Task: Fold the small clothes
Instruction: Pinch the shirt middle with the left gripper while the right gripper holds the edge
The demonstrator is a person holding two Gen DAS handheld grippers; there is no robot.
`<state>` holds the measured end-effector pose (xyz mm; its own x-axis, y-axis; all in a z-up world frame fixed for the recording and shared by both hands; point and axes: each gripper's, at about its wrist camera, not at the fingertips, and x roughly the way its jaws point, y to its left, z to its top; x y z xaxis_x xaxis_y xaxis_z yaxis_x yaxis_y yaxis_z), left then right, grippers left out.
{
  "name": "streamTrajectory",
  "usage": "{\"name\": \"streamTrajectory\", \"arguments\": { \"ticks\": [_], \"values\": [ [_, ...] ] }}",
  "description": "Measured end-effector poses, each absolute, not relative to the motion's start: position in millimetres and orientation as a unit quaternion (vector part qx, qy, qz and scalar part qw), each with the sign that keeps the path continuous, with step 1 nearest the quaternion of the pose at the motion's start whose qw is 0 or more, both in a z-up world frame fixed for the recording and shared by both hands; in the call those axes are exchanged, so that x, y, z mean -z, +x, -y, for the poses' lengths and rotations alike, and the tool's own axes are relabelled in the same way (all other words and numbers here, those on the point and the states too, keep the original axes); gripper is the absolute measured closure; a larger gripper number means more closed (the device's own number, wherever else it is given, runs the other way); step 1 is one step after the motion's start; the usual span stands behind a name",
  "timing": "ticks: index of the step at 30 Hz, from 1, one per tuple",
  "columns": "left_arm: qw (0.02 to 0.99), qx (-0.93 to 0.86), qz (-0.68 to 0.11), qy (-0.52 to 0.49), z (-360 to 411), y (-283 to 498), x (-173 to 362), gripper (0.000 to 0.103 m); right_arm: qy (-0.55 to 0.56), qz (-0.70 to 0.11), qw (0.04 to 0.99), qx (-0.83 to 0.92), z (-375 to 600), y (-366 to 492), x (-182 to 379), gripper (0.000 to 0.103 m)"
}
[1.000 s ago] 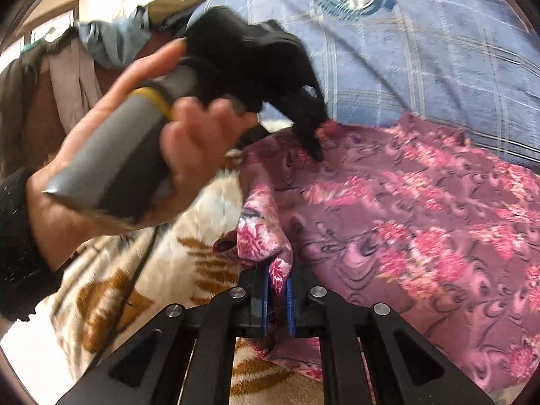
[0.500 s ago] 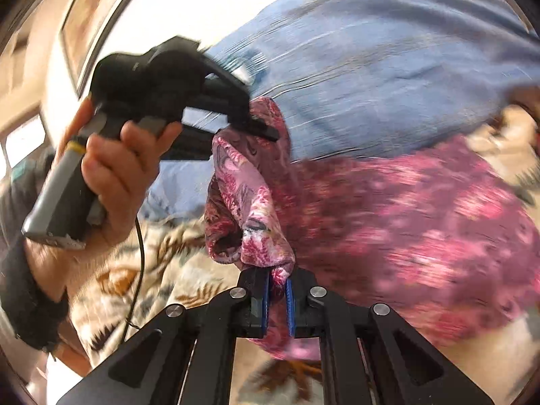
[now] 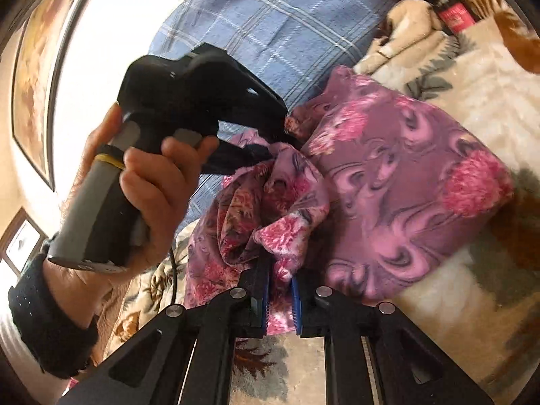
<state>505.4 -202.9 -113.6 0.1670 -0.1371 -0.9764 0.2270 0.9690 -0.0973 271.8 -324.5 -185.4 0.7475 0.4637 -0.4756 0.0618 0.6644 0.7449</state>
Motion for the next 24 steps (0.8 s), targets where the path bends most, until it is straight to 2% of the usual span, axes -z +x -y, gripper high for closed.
{"name": "streamTrajectory", "arguments": {
  "ticks": [5,7,8,9,10,11,20,24],
  "values": [
    [0.742,0.135,-0.657,0.026,207.9,517.0,112.1,0.062,0.41,-0.338,0.839,-0.119,330.8,278.1,186.7,0.078],
    [0.741,0.127,-0.658,0.027,209.7,521.6,114.5,0.061,0.407,-0.334,0.842,-0.121,329.7,280.7,186.4,0.078],
    [0.744,0.123,-0.656,0.03,210.1,523.0,116.2,0.065,0.406,-0.331,0.842,-0.126,329.7,281.7,186.3,0.078],
    [0.751,0.118,-0.648,0.039,212.4,521.3,115.3,0.08,0.406,-0.329,0.842,-0.13,330.8,284.2,186.7,0.082],
    [0.761,0.113,-0.637,0.052,216.8,518.0,111.0,0.089,0.409,-0.324,0.842,-0.137,332.2,283.1,186.2,0.092],
    [0.766,0.112,-0.63,0.059,219.2,517.3,108.2,0.093,0.413,-0.317,0.842,-0.143,334.0,277.5,184.5,0.096],
    [0.777,0.176,-0.603,-0.042,239.6,507.7,64.2,0.096,0.429,-0.232,0.866,-0.111,362.8,245.0,159.3,0.097],
    [0.773,0.174,-0.61,0.002,273.0,504.4,72.3,0.096,0.465,-0.253,0.843,-0.092,377.8,244.6,176.6,0.097]
  ]
}}
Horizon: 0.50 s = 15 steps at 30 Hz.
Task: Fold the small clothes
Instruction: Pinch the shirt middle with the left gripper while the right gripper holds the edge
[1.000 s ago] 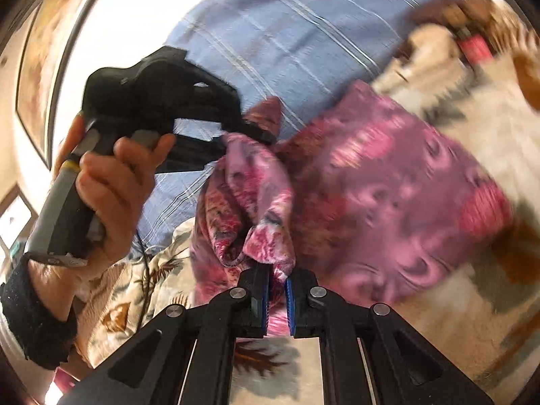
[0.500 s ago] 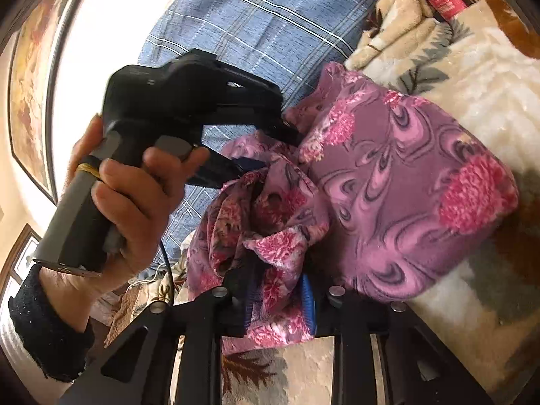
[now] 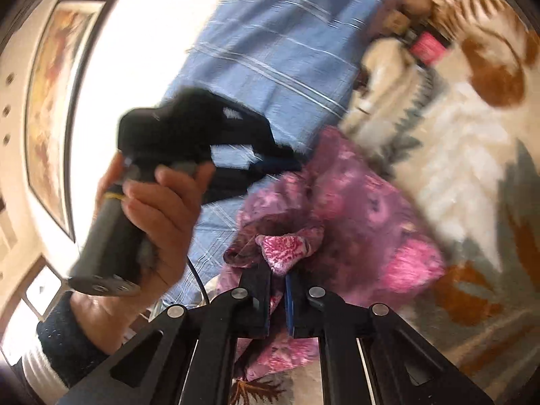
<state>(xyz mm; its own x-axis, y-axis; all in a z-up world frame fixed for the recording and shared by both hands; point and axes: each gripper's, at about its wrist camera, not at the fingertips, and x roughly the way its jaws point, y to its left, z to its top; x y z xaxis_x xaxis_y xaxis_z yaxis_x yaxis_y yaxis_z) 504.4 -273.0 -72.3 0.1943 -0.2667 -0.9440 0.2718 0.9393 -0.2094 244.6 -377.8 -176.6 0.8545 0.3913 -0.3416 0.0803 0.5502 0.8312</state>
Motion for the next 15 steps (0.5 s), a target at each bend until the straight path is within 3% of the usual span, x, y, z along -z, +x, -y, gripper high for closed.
{"name": "streamTrajectory", "arguments": {
  "ticks": [7,9,11,15],
  "values": [
    [0.776,0.113,-0.617,0.067,276.4,522.8,70.5,0.091,0.484,-0.292,0.821,-0.079,383.4,245.0,192.7,0.083],
    [0.771,0.091,-0.625,0.084,264.8,530.9,67.6,0.078,0.486,-0.288,0.821,-0.08,384.5,244.8,191.8,0.075],
    [0.768,0.077,-0.63,0.084,257.5,535.8,65.8,0.073,0.486,-0.283,0.823,-0.082,383.9,243.1,189.8,0.057],
    [0.754,0.087,-0.648,0.066,255.7,541.4,71.6,0.063,0.483,-0.277,0.826,-0.087,383.7,243.5,184.5,0.05]
  ]
}}
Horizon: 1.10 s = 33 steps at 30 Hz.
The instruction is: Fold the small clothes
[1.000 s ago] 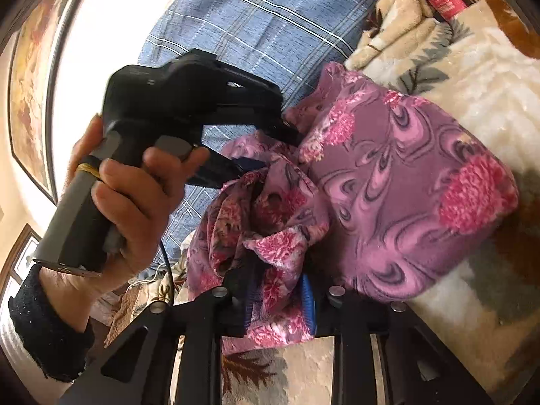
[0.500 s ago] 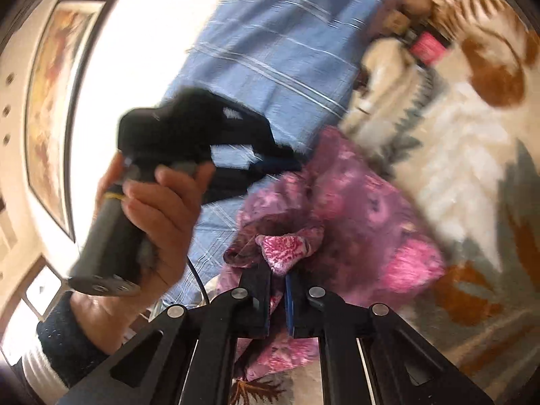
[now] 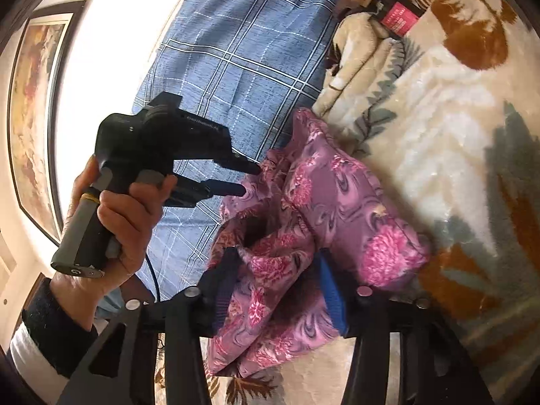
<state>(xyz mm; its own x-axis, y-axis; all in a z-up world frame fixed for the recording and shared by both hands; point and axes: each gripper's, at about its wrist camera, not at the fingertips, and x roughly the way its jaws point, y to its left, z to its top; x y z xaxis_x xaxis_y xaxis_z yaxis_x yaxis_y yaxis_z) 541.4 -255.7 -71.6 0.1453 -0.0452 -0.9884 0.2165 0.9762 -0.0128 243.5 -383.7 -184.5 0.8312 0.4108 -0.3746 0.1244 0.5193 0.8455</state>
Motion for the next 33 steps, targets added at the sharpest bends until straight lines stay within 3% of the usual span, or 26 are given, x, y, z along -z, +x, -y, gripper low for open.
{"name": "streamTrajectory", "arguments": {
  "ticks": [8,10,11,12,13,14,18,22,28,29,31,33],
  "values": [
    [0.718,0.065,-0.687,0.094,265.8,560.4,116.0,0.057,0.473,-0.276,0.828,-0.117,368.4,254.3,173.1,0.038],
    [0.718,0.059,-0.689,0.081,259.5,563.4,123.3,0.063,0.458,-0.284,0.834,-0.117,362.8,258.3,174.1,0.038],
    [0.724,0.056,-0.684,0.075,254.7,563.3,123.2,0.083,0.442,-0.288,0.842,-0.112,359.7,259.8,173.3,0.044],
    [0.725,0.052,-0.683,0.076,253.1,562.7,125.7,0.092,0.426,-0.296,0.848,-0.112,356.1,262.1,172.2,0.051],
    [0.726,0.054,-0.682,0.072,249.2,561.6,124.9,0.093,0.419,-0.3,0.849,-0.118,353.4,264.5,171.6,0.077],
    [0.732,0.056,-0.676,0.066,245.5,559.7,122.3,0.095,0.415,-0.305,0.848,-0.127,350.9,267.1,171.5,0.089],
    [0.768,0.072,-0.633,0.064,246.1,544.2,92.9,0.096,0.421,-0.253,0.86,-0.138,360.0,253.8,154.6,0.092],
    [0.793,0.101,-0.598,0.06,267.8,534.3,59.7,0.096,0.424,-0.173,0.885,-0.088,388.8,226.9,134.9,0.103],
    [0.774,0.094,-0.623,0.062,292.1,550.6,97.3,0.095,0.498,-0.224,0.837,-0.031,424.7,234.9,176.5,0.102],
    [0.771,0.089,-0.627,0.066,292.7,553.5,105.6,0.095,0.496,-0.231,0.836,-0.028,424.6,235.9,178.7,0.096],
    [0.765,0.087,-0.636,0.058,291.0,558.3,117.4,0.095,0.507,-0.23,0.83,-0.035,425.5,236.2,181.5,0.094],
    [0.765,0.091,-0.635,0.054,285.2,559.7,118.7,0.095,0.527,-0.233,0.816,-0.047,424.4,236.6,187.3,0.067]
  ]
}}
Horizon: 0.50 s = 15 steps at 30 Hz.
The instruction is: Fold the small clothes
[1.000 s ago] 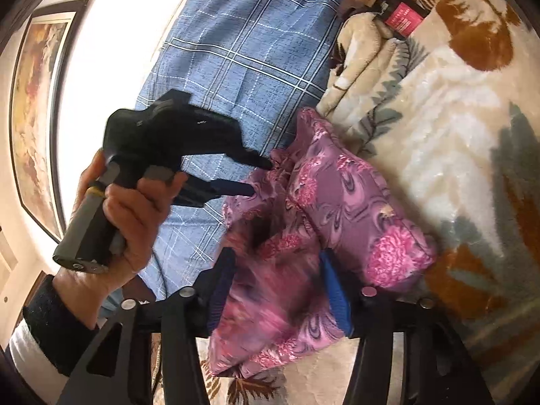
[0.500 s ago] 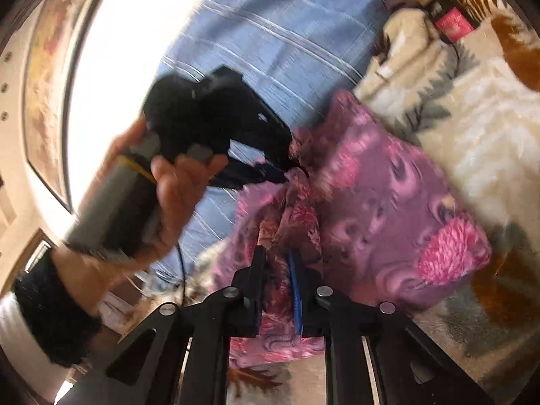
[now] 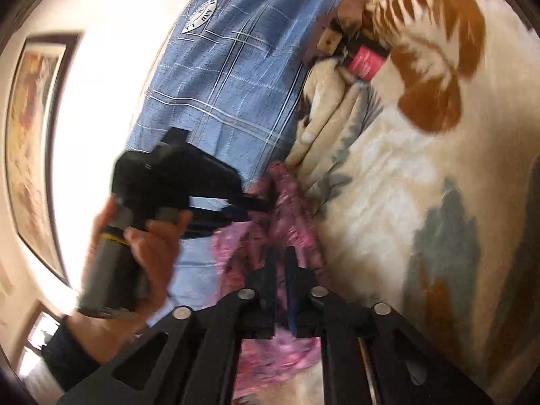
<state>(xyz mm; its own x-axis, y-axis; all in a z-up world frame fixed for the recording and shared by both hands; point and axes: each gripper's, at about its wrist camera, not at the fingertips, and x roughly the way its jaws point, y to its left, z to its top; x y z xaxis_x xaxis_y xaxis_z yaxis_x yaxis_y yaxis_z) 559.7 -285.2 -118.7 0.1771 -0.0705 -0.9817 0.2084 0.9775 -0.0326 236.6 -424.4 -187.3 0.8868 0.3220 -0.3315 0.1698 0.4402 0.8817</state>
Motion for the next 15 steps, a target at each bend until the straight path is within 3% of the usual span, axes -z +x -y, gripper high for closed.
{"name": "streamTrajectory", "arguments": {
  "ticks": [1,3,4,10,12,13,14,15],
  "values": [
    [0.766,0.093,-0.634,0.057,283.5,560.5,117.6,0.095,0.527,-0.234,0.815,-0.051,423.2,236.7,187.5,0.05],
    [0.77,0.095,-0.628,0.061,277.9,561.4,107.9,0.095,0.505,-0.236,0.828,-0.056,413.8,237.0,180.1,0.045],
    [0.773,0.097,-0.624,0.062,275.1,560.6,104.0,0.095,0.489,-0.24,0.836,-0.058,408.3,238.0,176.6,0.037],
    [0.782,0.095,-0.614,0.057,255.3,548.2,86.9,0.095,0.399,-0.287,0.869,-0.051,379.9,247.7,173.0,0.035],
    [0.785,0.091,-0.611,0.054,252.5,545.1,84.8,0.095,0.372,-0.299,0.877,-0.047,375.6,248.0,172.9,0.04],
    [0.786,0.09,-0.609,0.054,250.5,543.1,81.0,0.095,0.368,-0.301,0.878,-0.056,374.4,249.4,172.7,0.059],
    [0.788,0.09,-0.606,0.056,250.0,542.0,79.3,0.095,0.373,-0.313,0.87,-0.082,374.6,253.8,174.4,0.084],
    [0.789,0.089,-0.606,0.058,253.4,539.6,73.4,0.095,0.385,-0.321,0.86,-0.094,377.1,256.6,178.3,0.094]
  ]
}}
